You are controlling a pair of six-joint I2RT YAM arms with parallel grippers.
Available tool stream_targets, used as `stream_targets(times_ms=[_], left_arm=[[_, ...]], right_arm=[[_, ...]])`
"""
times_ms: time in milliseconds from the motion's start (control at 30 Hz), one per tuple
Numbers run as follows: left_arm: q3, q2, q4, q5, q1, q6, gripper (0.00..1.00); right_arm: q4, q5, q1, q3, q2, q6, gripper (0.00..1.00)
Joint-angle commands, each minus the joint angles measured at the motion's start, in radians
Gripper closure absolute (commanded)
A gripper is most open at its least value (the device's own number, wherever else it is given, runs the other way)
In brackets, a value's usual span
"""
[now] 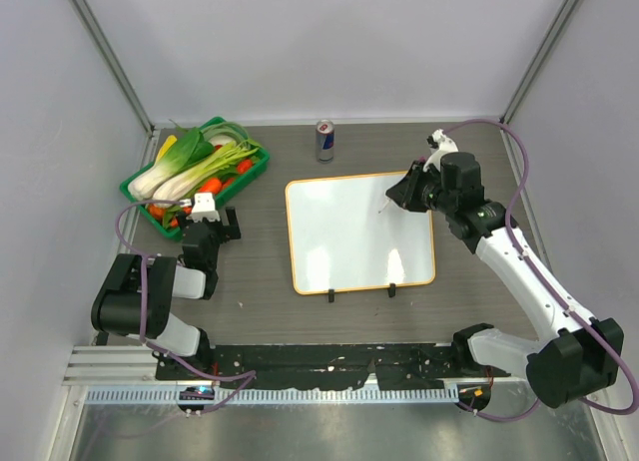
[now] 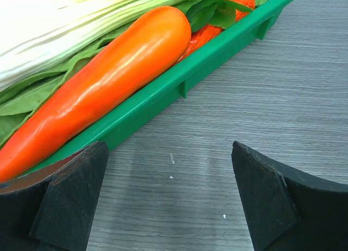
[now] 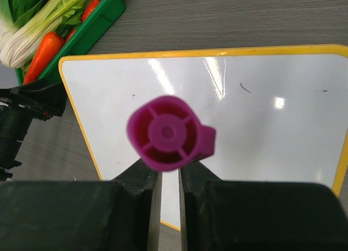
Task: Write a sentence on the whiteboard
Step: Pick up the whiteboard from the center of the board.
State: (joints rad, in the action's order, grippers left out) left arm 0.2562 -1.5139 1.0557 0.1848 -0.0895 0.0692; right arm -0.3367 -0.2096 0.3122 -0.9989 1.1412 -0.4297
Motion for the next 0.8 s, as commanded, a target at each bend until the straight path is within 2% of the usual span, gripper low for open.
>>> stream_targets(times_ms=[0,400,467,567,633,700,767], left_arm=[[0.022,0.015,0.03,-0.002,0.008,-0.016,0.0],[0.025,0.015,0.029,-0.002,0.011,-0.014,0.0],[0.04,0.012,0.007,0.057,0.014,0.02,0.0],[0.028,0.033,0.03,0.071,0.017,0.02,0.0],[0.09,0.114,-0.144,0.097,0.014,0.037,0.0],[0.242,0.202,-0.519,0.119,0.004,0.067,0.0],[0.413,0.253,-0.873,0.188,0.005,0.218,0.0]], right_arm=[[0.045,-0.002,-0.002,-0.043,-0.018,-0.014,0.99],[0.041,-0.01,-0.002,-0.046,-0.031,-0.02,0.98],[0.036,-0.014,-0.002,-0.059,-0.038,-0.018,0.99],[0.028,0.002,-0.002,-0.063,-0.055,-0.015,0.99],[0.027,0.003,-0.001,-0.061,-0.066,-0.009,0.99],[0.016,0.006,-0.002,-0.069,-0.064,-0.004,0.98],[0.015,0.007,-0.002,-0.07,-0.069,0.0,0.99]])
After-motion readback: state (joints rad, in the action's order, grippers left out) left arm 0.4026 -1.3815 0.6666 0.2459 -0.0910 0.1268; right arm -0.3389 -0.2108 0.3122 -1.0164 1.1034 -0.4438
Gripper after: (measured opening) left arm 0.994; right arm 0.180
